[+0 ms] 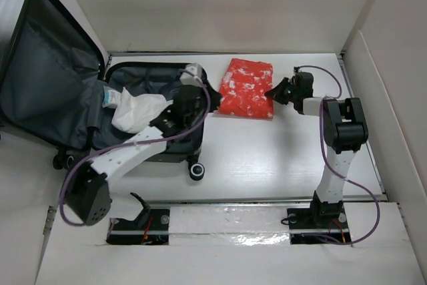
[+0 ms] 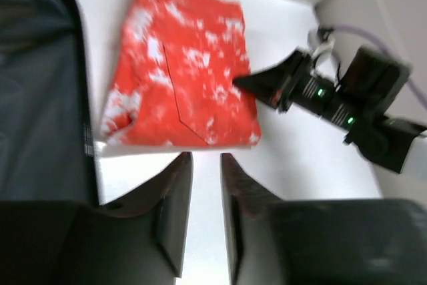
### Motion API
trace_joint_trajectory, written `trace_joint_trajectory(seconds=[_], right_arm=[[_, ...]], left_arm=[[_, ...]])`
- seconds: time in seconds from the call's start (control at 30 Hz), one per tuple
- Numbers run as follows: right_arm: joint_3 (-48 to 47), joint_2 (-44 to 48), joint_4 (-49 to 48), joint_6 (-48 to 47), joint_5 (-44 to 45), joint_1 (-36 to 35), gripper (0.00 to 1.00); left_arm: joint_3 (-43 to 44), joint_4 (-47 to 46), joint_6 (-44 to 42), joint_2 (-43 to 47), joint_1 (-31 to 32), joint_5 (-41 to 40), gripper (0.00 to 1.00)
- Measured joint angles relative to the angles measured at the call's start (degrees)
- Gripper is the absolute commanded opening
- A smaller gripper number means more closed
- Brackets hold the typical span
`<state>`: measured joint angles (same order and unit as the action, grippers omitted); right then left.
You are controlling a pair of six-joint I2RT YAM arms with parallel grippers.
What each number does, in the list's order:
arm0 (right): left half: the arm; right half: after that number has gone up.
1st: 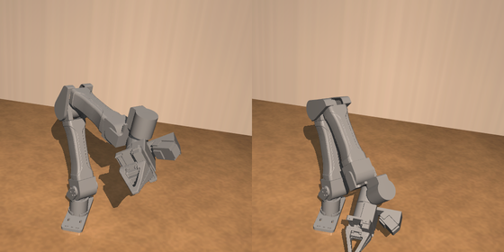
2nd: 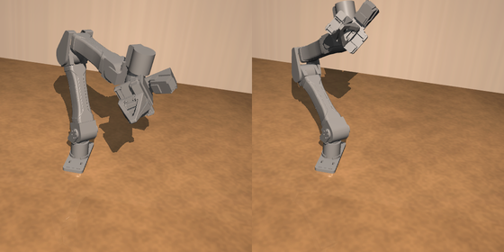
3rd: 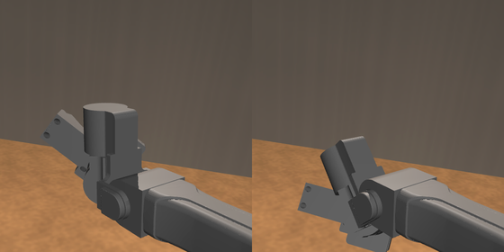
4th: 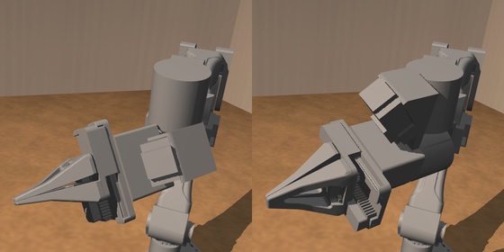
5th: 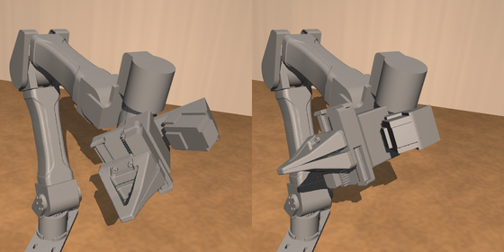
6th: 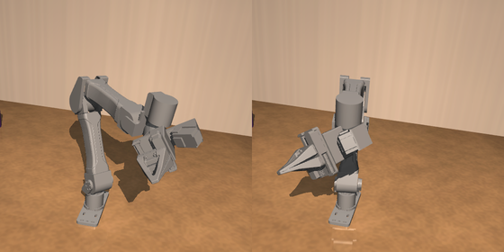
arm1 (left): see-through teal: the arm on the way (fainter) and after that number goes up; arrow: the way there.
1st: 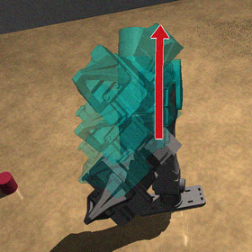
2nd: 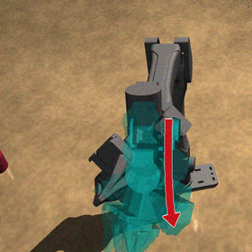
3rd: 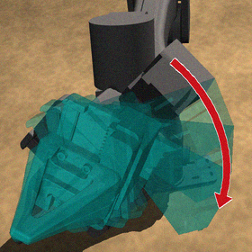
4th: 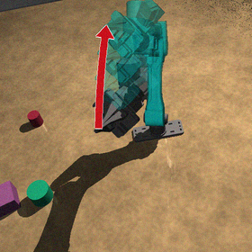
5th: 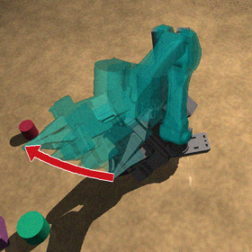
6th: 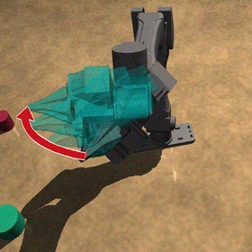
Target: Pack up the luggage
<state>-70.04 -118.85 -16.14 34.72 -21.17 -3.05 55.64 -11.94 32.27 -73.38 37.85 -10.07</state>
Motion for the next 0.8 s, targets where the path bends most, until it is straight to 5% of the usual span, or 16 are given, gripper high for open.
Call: trace_joint_trajectory(seconds=[0.13,0.33,0.43,0.47,0.53,0.67,0.8], right_arm=[[13.2,7.4,-7.4,4.5,0.9,2.1,0.0],[39.0,28.1,-13.9,8.5,6.5,7.3,0.03],[50.0,34.2,-21.2,11.2,7.9,6.2,0.24],[53.9,36.6,-23.2,12.2,7.9,5.8,0.38],[59.3,41.8,-24.2,13.4,7.5,5.3,0.48],[60.7,53.6,-17.4,11.8,7.3,4.4,0.78],[58.5,68.1,-7.8,8.1,9.5,4.1,0.92]], left_arm=[[3.5,-0.7,-0.3,-10.5,8.5,-3.7,0.46],[5.1,-2.3,1.7,-20.6,14.3,-5.5,0.56],[3.6,-4.1,3.9,-21.3,14.3,-6.2,0.57],[2.7,-4.7,4.6,-21.3,14.3,-6.4,0.62],[0.9,-5.6,5.9,-21.3,14.3,-6.7,0.69],[-1.5,-6.1,8.5,-22.1,14.3,-6.9,0.76],[-0.8,-6.5,10.1,-25.5,14.3,-6.7,0.84]])
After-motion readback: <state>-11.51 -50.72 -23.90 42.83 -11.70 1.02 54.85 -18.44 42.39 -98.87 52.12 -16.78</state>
